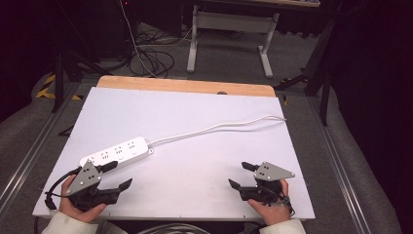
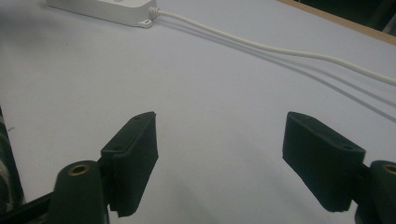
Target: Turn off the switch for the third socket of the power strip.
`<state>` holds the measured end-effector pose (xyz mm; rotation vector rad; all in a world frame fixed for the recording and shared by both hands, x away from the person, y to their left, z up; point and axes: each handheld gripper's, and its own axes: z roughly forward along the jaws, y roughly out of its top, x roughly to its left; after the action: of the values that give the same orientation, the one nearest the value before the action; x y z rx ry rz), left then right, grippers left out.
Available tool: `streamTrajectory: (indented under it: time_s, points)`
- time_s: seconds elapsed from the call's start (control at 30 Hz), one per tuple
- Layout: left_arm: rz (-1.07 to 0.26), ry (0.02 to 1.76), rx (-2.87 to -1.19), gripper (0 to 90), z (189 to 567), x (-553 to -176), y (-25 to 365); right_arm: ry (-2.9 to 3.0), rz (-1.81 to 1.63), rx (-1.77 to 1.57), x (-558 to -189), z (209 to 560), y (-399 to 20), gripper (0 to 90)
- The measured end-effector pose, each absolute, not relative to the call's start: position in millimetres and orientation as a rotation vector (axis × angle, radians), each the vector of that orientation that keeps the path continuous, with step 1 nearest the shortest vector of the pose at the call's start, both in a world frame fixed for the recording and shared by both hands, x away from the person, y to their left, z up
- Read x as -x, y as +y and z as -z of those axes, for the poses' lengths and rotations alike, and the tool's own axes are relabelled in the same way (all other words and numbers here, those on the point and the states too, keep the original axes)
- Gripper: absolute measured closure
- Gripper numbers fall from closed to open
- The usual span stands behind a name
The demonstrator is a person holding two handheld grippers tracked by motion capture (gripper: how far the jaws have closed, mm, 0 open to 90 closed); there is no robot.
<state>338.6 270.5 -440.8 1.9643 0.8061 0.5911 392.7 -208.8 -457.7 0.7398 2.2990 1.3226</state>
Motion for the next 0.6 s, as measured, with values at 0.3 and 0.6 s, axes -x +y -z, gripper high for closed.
streamTrajectory:
  time_s: [0.3, 0.6]
  points:
    - [-0.597, 0.833, -1.979, 32.9, 429, -343, 271, 2.299, -1.32, -0.743, -393, 458, -208, 26.9]
    - [-0.545, 0.879, -1.97, 32.7, 420, -356, 280, 2.304, -1.309, -0.745, -394, 459, -208, 26.9]
